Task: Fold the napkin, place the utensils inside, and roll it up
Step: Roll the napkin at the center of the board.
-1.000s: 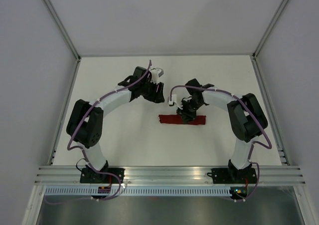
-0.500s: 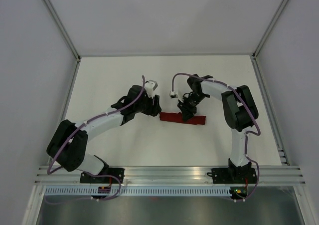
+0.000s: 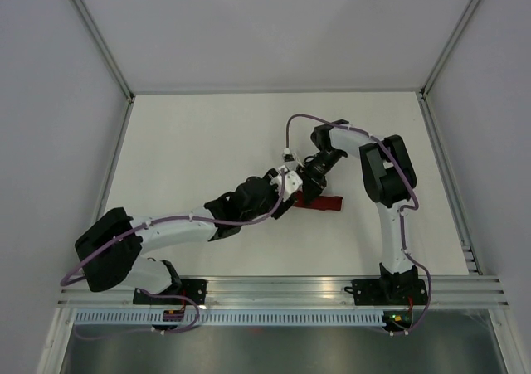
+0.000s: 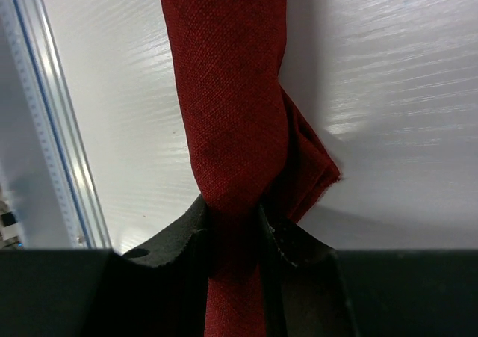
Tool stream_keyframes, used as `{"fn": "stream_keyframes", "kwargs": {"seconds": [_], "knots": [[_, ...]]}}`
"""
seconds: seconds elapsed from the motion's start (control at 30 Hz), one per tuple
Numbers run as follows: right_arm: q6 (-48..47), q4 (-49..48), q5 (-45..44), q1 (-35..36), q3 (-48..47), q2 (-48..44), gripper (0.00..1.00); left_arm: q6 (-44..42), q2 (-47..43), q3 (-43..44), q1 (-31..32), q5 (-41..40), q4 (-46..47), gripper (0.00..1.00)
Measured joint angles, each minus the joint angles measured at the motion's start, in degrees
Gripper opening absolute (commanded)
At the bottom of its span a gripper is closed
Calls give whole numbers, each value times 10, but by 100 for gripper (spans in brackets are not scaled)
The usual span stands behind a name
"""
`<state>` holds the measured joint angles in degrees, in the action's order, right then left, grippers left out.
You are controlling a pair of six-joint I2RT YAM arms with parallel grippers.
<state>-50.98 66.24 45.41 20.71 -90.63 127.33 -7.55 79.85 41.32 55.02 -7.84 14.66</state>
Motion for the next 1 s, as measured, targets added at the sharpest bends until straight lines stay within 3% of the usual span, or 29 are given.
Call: {"fn": "stream_keyframes", "kwargs": {"seconds": [0.37, 1.0], "knots": [[-15, 119, 40, -4, -53, 74, 27, -192, 85, -5, 63, -26, 69, 66], [-22, 169, 43, -5, -87, 108, 27, -296, 195, 46, 78, 12, 63, 69]]}}
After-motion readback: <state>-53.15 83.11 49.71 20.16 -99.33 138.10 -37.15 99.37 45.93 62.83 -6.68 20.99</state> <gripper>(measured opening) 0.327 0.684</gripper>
